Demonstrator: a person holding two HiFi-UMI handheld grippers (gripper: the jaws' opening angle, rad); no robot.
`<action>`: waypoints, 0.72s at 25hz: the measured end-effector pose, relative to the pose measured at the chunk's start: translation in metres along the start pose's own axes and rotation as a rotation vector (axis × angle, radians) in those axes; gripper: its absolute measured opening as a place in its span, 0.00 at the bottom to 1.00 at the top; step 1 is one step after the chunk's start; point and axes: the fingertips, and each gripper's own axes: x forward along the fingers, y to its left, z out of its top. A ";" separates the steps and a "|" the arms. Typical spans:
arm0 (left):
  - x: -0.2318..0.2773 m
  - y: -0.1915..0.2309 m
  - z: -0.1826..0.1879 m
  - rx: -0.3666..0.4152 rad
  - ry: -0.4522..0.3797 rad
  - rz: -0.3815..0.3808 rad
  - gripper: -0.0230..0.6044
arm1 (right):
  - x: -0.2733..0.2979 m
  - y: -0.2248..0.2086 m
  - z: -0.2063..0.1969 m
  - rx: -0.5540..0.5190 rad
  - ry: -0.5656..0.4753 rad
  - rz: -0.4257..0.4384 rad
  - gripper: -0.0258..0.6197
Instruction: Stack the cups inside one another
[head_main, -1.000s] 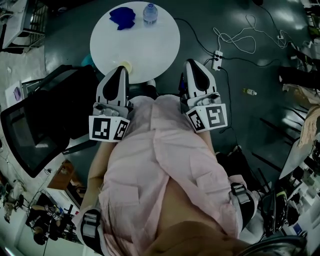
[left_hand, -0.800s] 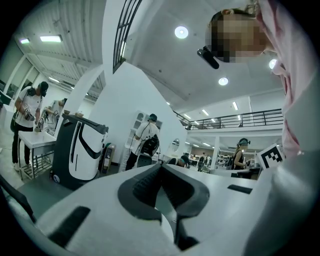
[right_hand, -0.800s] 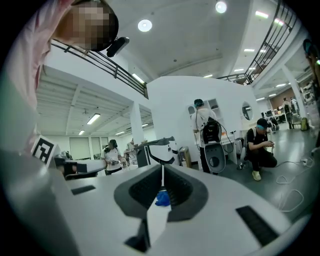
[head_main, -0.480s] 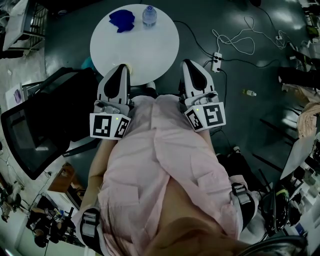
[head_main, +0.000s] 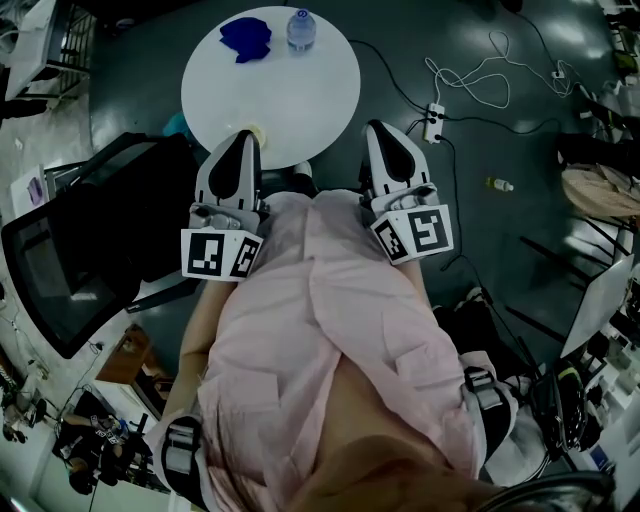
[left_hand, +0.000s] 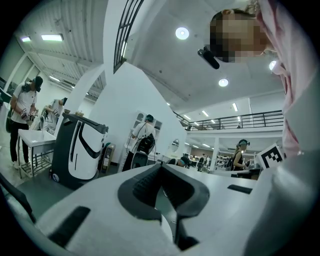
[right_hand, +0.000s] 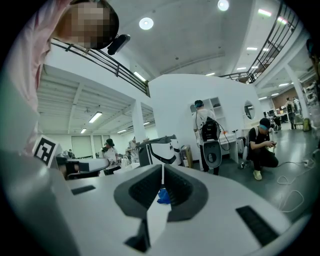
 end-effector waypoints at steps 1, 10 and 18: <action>0.000 0.000 0.000 -0.001 0.001 0.002 0.06 | 0.000 0.000 0.000 0.001 0.001 0.000 0.09; -0.006 0.002 -0.001 -0.009 0.001 0.008 0.06 | -0.001 0.004 -0.002 0.001 0.009 -0.001 0.09; -0.008 0.004 0.001 -0.008 -0.005 0.011 0.06 | 0.000 0.006 -0.002 0.003 0.013 -0.003 0.09</action>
